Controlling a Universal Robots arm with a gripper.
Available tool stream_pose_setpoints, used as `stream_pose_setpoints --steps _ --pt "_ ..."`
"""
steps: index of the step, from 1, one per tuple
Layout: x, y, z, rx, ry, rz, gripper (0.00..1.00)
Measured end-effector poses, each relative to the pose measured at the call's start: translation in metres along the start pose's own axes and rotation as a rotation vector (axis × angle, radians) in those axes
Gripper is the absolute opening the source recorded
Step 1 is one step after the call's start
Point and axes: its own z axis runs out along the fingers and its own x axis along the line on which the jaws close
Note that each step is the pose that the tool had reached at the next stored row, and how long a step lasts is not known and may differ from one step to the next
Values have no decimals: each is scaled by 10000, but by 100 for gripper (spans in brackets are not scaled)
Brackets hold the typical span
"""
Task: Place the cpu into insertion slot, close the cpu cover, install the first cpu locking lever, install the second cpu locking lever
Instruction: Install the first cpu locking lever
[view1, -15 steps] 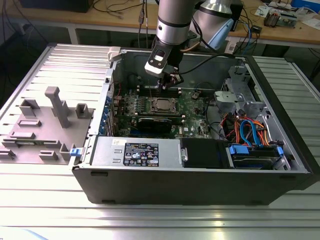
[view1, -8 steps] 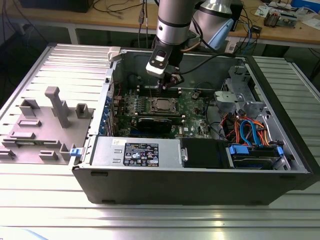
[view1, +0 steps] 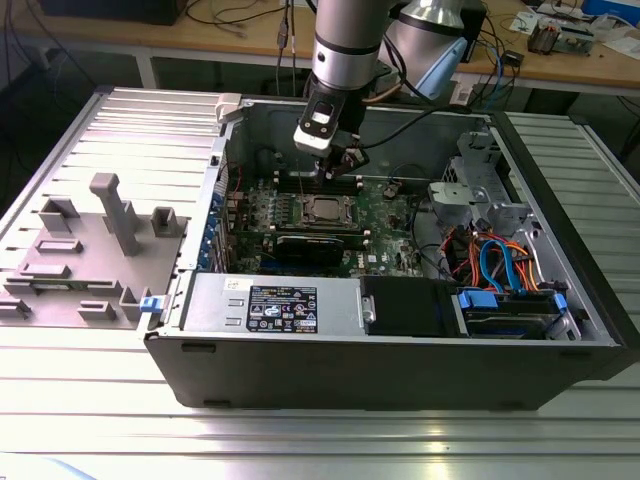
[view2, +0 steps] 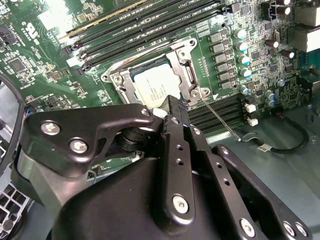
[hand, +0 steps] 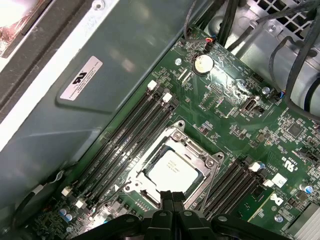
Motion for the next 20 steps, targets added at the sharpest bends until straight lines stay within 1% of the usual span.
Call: stream_pose_setpoints --steps 5,7,16,20 --pt "0 -1 0 1 0 -22 11" --pt "0 -1 0 11 -1 -195 11" --pt "0 -1 7 104 -6 -2121 11" --pt "0 -1 10 137 -7 -2846 11"
